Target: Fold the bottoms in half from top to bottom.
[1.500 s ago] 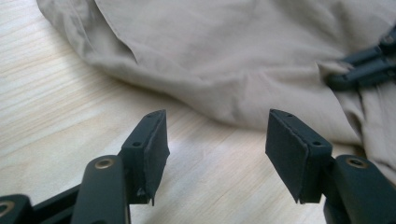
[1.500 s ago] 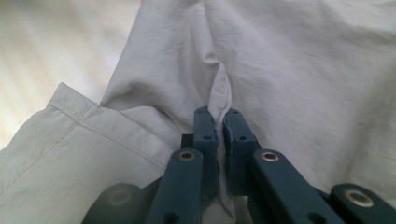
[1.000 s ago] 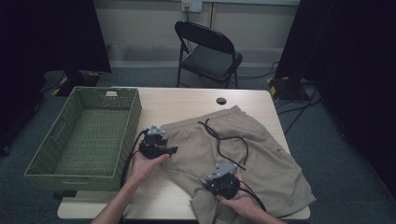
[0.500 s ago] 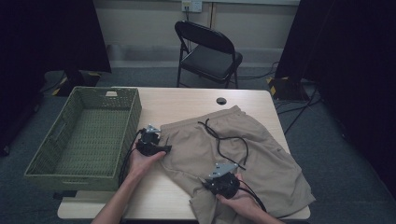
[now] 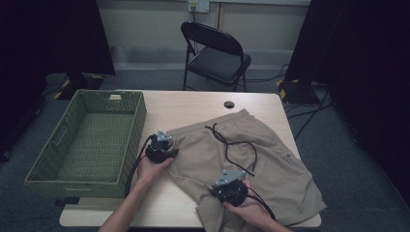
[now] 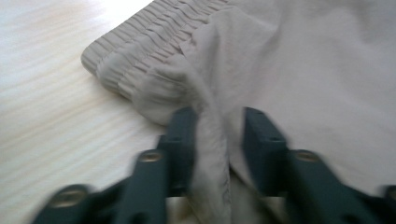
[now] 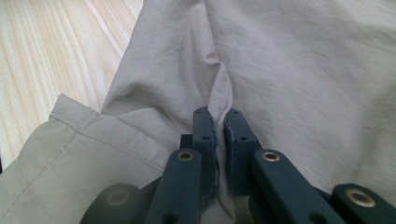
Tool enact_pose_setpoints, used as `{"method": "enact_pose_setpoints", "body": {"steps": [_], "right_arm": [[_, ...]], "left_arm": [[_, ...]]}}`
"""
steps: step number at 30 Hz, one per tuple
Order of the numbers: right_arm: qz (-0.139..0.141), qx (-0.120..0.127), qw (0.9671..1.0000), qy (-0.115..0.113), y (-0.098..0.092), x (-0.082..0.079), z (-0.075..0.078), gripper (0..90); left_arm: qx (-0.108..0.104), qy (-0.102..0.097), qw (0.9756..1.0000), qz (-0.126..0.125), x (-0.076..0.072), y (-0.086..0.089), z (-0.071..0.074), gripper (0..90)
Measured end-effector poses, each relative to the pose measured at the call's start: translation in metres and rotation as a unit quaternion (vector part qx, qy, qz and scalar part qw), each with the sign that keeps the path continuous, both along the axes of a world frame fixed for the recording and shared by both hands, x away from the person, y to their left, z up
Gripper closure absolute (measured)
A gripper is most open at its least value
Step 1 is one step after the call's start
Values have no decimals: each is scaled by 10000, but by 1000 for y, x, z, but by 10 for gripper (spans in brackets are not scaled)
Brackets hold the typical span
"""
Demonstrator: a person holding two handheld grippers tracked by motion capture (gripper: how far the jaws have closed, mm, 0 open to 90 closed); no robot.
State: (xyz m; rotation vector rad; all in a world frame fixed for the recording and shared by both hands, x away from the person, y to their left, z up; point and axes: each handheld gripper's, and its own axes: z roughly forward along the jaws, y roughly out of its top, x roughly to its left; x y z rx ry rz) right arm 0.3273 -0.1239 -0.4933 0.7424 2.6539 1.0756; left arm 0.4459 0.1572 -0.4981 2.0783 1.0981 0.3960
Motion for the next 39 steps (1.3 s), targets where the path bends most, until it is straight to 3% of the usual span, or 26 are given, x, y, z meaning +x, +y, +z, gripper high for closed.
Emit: {"method": "enact_pose_setpoints", "body": {"steps": [1,3,6,10,16,23,26,28,31,33,35,39], "right_arm": [[14,-9,10000,4,0,0,0,849],[13,-3,10000,45,0,0,1,851],[14,53,9999,116,-1,2,2,859],[25,254,9996,106,-3,2,9,864],[29,542,9985,76,-7,0,19,866],[-38,815,9966,73,-14,4,29,867],[-33,872,9962,26,-17,2,34,867],[-23,901,9959,-42,-20,2,38,867],[-64,978,9951,-80,-25,2,42,867],[-77,1008,9948,-91,-27,2,44,867],[-74,1040,9945,-97,-29,1,45,868],[-90,1117,9936,-103,-29,-1,52,870]], "left_arm": [[-67,46,10000,-28,0,0,0,814],[-196,136,9997,6,1,1,0,857],[-375,282,9989,17,2,4,-1,873],[-479,294,9984,0,1,6,2,875],[-820,175,9965,70,1,12,14,875],[-879,75,9960,-108,-6,11,27,875],[-1064,-28,9942,-164,-9,11,37,874],[-1186,-22,9929,-73,-12,11,44,872],[-1113,-155,9935,-191,-15,8,53,874],[-1311,-186,9910,-180,-15,10,58,875],[-1343,-271,9904,-200,-16,11,63,875],[-1636,-290,9860,-138,-18,15,71,875]]}}
